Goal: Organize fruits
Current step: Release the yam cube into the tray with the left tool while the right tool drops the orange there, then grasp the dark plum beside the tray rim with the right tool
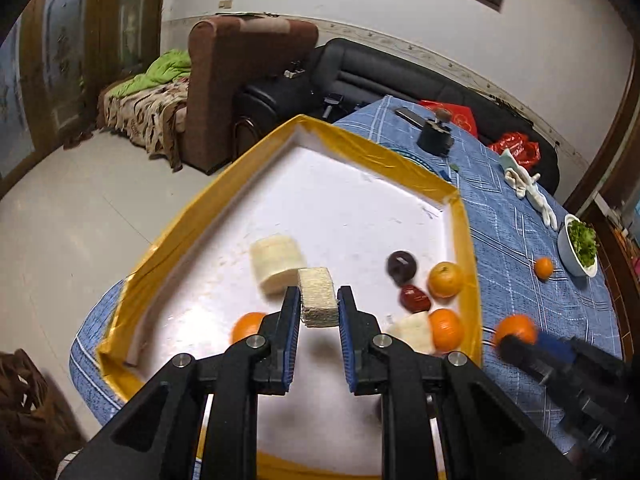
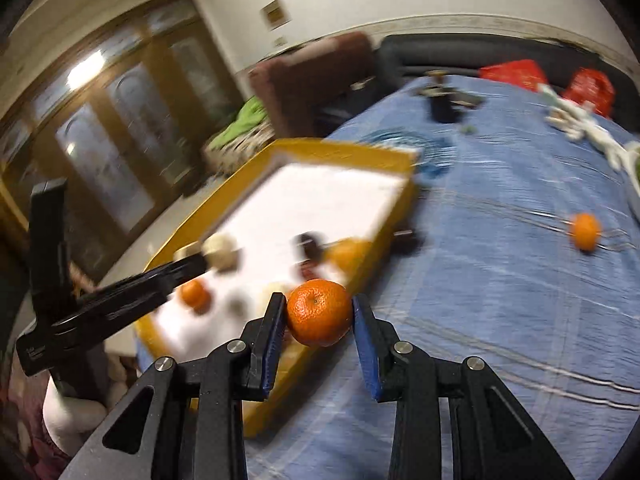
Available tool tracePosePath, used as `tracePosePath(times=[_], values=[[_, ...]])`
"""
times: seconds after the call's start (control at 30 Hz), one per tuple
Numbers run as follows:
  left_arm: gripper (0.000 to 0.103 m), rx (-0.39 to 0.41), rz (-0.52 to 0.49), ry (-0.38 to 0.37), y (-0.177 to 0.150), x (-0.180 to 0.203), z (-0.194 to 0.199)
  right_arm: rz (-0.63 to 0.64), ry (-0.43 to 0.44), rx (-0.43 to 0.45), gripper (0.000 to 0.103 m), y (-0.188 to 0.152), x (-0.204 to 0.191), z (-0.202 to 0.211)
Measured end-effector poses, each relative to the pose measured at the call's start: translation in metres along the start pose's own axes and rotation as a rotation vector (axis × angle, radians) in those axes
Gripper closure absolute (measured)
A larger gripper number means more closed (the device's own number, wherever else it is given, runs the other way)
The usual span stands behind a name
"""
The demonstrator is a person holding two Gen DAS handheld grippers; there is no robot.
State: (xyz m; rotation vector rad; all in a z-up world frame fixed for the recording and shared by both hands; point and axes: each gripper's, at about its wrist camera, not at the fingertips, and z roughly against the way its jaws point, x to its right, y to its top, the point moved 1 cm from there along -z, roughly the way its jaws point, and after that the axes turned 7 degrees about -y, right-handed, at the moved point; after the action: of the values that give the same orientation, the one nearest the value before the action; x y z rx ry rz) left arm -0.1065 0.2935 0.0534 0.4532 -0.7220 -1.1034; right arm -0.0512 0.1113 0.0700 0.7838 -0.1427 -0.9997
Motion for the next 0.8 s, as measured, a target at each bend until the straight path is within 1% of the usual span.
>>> tracePosePath(times=[0.1,0.17,0.23,0.27,0.3,0.33,0.37,0.4,0.43,0.5,0.53,0.6,0.7,0.8], values=[[0.084,0.0,0.041,-0.016,-0.003,-0.019,0.002,0.049,0.002,-0.035,0.065,-0.005,-0.029,-0.018],[0.082,-0.003,0.063,-0.033,-0.003,-0.023,0.002,0.077,0.002,-0.053,0.064,-0.008,-0.041,-0.028],[0.067,0.005,0.07,-0.038,-0.002,-0.023,0.006,0.104,-0.007,-0.063,0.065,-0.01,-0.049,-0.037],[0.051,0.014,0.07,-0.039,-0.001,-0.022,0.008,0.108,-0.01,-0.064,0.064,-0.011,-0.052,-0.039],[0.041,0.035,0.073,-0.038,0.0,-0.022,0.014,0.107,-0.008,-0.063,0.063,-0.012,-0.054,-0.038],[0.039,0.048,0.076,-0.039,0.001,-0.022,0.018,0.102,0.0,-0.057,0.052,-0.011,-0.054,-0.036],[0.038,0.06,0.077,-0.042,0.002,-0.021,0.022,0.098,0.004,-0.045,0.045,-0.009,-0.054,-0.034],[0.037,0.066,0.076,-0.049,0.003,-0.02,0.026,0.095,0.002,-0.027,0.036,-0.007,-0.054,-0.029],[0.037,0.067,0.076,-0.054,0.004,-0.019,0.027,0.095,-0.003,-0.009,0.034,-0.006,-0.053,-0.024],[0.032,0.073,0.081,-0.065,0.006,-0.016,0.031,0.095,-0.02,0.014,0.034,-0.004,-0.047,-0.014],[0.03,0.075,0.081,-0.067,0.007,-0.013,0.032,0.086,-0.027,0.023,0.034,-0.003,-0.043,-0.009],[0.024,0.074,0.078,-0.069,0.008,-0.006,0.034,0.06,-0.039,0.037,0.034,-0.004,-0.033,0.0],[0.018,0.072,0.063,-0.095,0.008,0.007,0.036,0.021,-0.063,0.049,0.034,-0.005,-0.013,0.009],[0.018,0.071,0.013,-0.132,0.004,0.026,0.039,-0.003,-0.101,0.055,0.034,-0.007,0.006,0.016]])
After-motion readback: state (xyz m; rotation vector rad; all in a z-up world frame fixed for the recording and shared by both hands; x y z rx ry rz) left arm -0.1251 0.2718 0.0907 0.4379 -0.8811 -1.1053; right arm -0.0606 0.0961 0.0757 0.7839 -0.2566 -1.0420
